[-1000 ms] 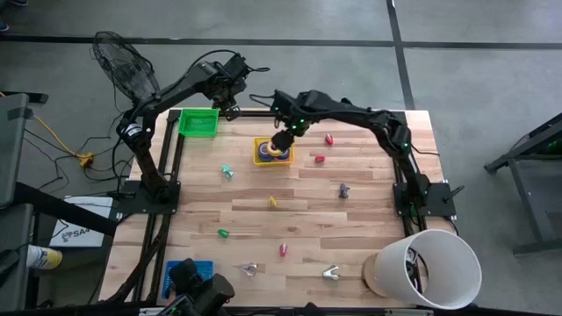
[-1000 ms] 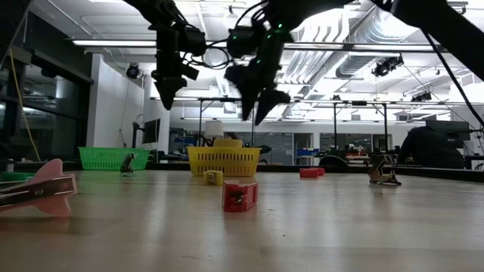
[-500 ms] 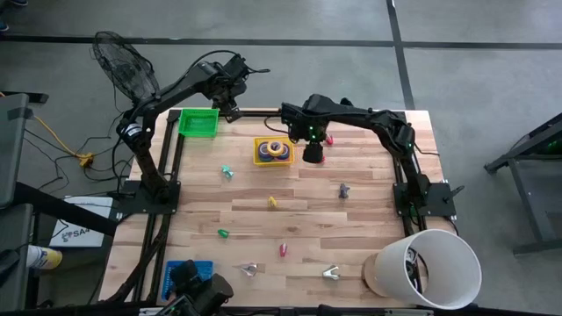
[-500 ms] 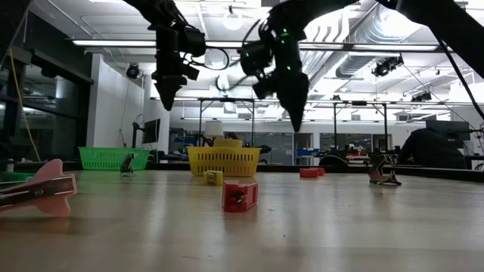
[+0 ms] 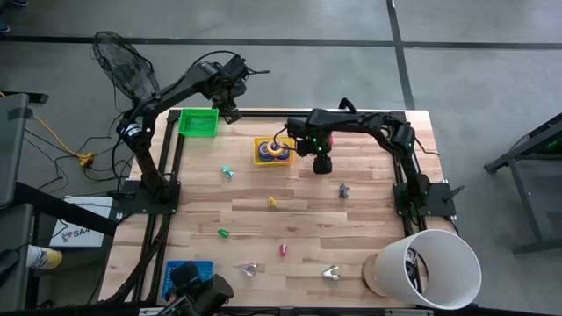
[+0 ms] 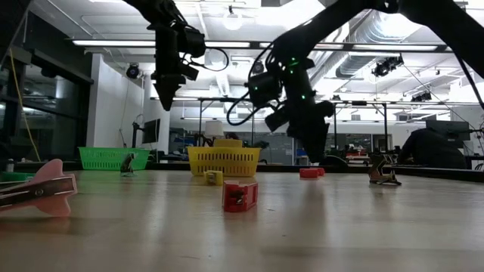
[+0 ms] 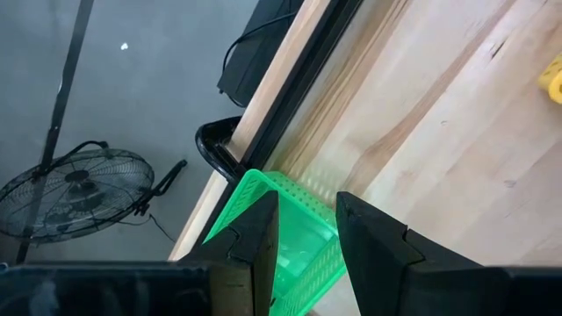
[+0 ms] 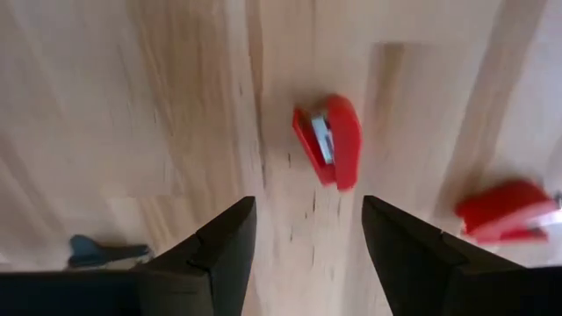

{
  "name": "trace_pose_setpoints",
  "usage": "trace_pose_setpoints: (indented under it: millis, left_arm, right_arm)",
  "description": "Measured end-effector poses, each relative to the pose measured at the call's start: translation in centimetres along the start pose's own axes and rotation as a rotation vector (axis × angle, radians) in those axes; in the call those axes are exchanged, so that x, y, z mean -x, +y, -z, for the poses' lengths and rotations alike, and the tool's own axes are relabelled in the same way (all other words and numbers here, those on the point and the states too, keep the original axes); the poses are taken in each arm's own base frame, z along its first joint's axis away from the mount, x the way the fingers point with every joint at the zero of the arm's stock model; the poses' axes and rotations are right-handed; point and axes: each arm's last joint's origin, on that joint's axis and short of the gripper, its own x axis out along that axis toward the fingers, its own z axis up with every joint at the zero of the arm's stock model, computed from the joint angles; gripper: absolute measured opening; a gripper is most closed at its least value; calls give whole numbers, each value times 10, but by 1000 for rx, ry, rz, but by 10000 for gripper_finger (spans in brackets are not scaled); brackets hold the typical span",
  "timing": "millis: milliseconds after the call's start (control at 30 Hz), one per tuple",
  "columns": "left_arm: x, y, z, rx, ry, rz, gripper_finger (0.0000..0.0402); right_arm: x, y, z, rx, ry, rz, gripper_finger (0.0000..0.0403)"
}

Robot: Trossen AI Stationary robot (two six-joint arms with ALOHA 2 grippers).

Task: Pick and place Stapler, Stapler remover, tape
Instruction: Put the red stapler into the green bin

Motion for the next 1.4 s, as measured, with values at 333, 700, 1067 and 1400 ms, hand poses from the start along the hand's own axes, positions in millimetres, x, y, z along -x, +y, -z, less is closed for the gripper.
trace_pose_setpoints:
  millis: [333,700,1067,1400]
  left_arm:
    - [0,-1,0,0,-8,24,113]
    - [0,0,-2,6,-26,19,113]
    - [0,0,-3,7,-34,24,113]
    - [0,-1,-4,8,-56,72,113]
  right_arm:
    - [-19,-3,-4,85,-39,86,199]
    - [-34,0,-1,96,-48,77,163]
    - [-38,2,1,97,-41,46,80]
    - [-2,9,8,5,-228,-4,45]
